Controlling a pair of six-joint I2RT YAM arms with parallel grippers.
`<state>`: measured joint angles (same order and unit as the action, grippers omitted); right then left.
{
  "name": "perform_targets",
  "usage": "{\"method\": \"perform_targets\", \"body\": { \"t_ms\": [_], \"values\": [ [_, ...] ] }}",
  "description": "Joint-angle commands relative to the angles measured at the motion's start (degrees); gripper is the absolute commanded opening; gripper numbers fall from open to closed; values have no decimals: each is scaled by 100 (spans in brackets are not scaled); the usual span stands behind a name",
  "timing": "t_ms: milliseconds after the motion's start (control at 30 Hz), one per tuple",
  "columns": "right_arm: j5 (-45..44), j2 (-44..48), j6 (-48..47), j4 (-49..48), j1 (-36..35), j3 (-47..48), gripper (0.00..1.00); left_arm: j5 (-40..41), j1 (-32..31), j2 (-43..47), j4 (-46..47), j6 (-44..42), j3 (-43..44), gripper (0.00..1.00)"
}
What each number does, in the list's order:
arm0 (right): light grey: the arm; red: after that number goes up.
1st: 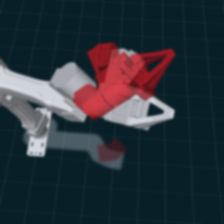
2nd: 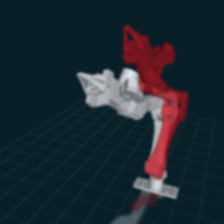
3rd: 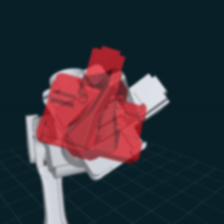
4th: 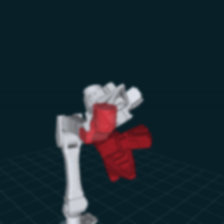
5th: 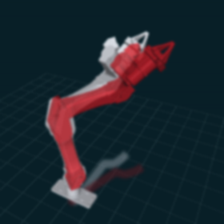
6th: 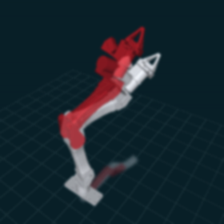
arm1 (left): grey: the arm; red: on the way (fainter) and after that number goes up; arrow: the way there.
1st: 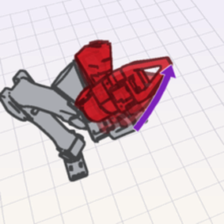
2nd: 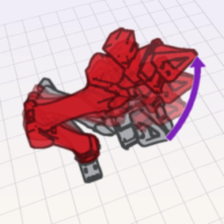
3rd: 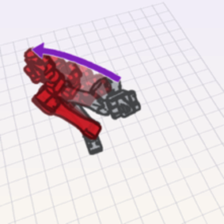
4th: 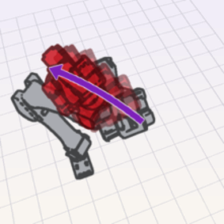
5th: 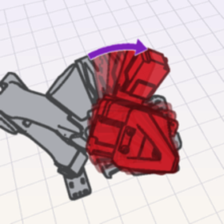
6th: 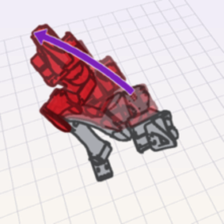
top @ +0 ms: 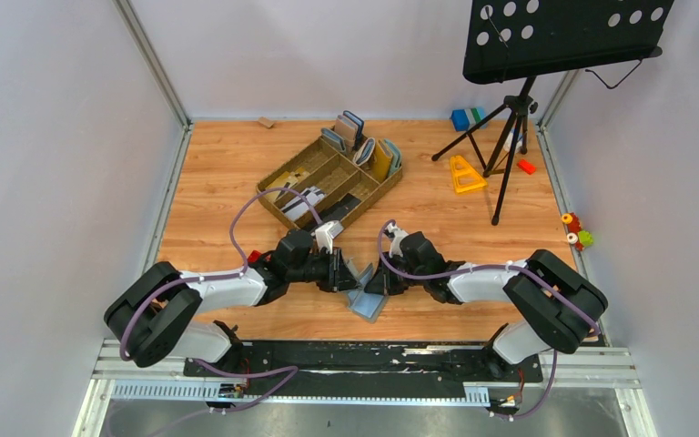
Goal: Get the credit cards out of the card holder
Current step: Remove the credit card from the card holder.
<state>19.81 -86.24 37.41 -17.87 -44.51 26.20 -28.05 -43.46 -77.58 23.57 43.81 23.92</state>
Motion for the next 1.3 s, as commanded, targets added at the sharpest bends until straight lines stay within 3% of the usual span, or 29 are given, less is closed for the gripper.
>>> {"method": "perform_targets", "body": {
  "t_ms": [0, 167, 400, 567, 733, 867, 1067, 1267],
  "values": [
    [-242, -183, -117, 332, -25, -126, 0, -102, -48, -96, 174, 9, 93, 20],
    [-232, -144, -113, 328, -23, -134, 0, -126, -75, -122, 83, -21, 148, 21],
    [-345, 135, -137, 460, -15, -218, 0, -78, -75, -124, -8, -69, 152, 9],
    [-610, 617, -143, 741, -14, -353, 0, 75, -75, -5, -263, -180, 205, 0],
    [-1001, 1604, -77, 1256, -20, -600, 1, 730, -75, 411, -1062, -439, 370, 0],
    [-1304, 2289, -29, 1751, -1, -699, 8, 1134, -75, 753, -1350, -468, 338, 0],
    [-1235, 2944, 299, 2080, 21, -932, 37, 1241, -75, 723, -1301, -422, 236, 0],
    [-688, 2678, 443, 1632, 7, -743, 37, 1278, -75, 570, -1167, -373, 148, 0]
  ]
}}
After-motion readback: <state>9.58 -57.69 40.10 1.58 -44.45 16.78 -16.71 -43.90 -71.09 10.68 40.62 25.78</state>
